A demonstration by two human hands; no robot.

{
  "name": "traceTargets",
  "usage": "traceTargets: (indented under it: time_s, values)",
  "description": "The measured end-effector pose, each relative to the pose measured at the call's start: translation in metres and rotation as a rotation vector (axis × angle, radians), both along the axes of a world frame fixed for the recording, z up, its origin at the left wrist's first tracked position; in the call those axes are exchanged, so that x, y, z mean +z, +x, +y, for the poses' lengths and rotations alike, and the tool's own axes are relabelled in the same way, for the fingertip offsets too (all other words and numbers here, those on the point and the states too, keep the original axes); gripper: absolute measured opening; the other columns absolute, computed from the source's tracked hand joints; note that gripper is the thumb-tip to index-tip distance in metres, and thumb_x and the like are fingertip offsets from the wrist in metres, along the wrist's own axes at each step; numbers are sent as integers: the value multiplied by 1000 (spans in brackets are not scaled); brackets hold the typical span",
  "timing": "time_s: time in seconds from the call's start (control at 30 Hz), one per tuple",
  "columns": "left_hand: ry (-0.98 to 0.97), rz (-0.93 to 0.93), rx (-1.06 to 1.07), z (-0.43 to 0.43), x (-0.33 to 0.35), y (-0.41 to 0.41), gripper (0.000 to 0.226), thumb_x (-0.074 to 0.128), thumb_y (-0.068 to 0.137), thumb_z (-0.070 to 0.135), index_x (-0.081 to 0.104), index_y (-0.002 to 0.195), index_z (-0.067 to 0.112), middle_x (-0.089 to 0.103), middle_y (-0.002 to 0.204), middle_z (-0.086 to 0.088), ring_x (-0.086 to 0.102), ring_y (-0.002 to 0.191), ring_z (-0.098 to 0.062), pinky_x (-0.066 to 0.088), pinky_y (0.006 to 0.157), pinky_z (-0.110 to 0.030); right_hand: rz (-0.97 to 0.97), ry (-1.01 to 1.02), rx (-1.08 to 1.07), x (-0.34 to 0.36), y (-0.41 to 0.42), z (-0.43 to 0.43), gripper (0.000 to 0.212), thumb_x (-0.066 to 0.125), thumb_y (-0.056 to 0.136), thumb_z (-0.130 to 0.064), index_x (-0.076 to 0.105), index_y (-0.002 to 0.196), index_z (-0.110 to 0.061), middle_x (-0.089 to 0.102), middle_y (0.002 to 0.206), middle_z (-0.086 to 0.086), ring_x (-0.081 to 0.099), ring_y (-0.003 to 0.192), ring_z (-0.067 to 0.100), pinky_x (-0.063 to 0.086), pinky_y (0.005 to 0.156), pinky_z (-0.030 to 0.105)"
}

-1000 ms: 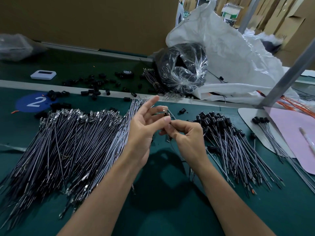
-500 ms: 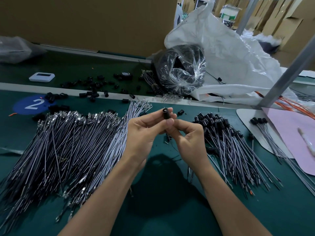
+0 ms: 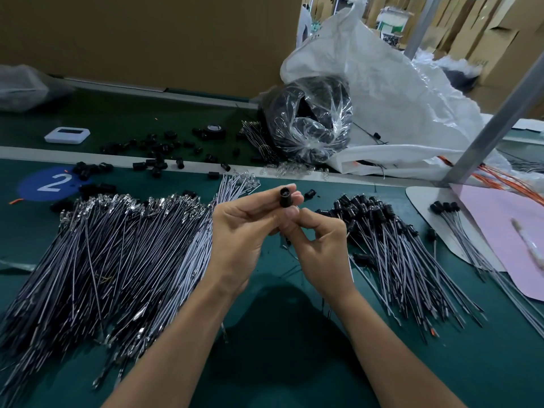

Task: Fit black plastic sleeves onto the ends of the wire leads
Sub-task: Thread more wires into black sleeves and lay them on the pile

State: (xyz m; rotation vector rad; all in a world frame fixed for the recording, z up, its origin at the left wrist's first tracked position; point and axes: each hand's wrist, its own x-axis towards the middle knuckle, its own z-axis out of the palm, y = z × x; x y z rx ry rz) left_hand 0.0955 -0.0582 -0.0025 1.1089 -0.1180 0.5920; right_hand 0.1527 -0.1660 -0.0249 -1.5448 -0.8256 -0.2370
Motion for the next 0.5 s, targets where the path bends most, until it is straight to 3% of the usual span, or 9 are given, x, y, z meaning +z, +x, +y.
traceTargets:
  time_s: [0.2, 0.4, 0.5]
  values:
    - [-4, 6, 20, 0, 1, 0, 27, 74, 68, 7, 78, 94, 14, 77, 88, -7, 74, 84, -17, 57, 75, -24, -4, 14, -65, -5, -4, 3, 15, 67, 85, -13, 76, 87, -1, 73, 74, 7, 67, 68, 23, 54, 66, 37]
    - [-30, 18, 16, 2, 1, 1, 26, 75, 68, 9, 79, 92, 16, 77, 88, -9, 74, 83, -18, 57, 74, -25, -2, -29, -101, -7, -4, 3, 17, 68, 84, -16, 76, 83, -1, 72, 72, 7, 64, 66, 26, 52, 64, 37]
    - [-69, 121, 18, 2, 0, 4, 22, 76, 67, 20, 80, 88, 22, 77, 84, -8, 73, 78, -17, 54, 65, -24, -4, -71, -60, -4, -4, 2, 17, 67, 87, -17, 75, 78, -5, 73, 72, -1, 68, 67, 22, 54, 66, 39]
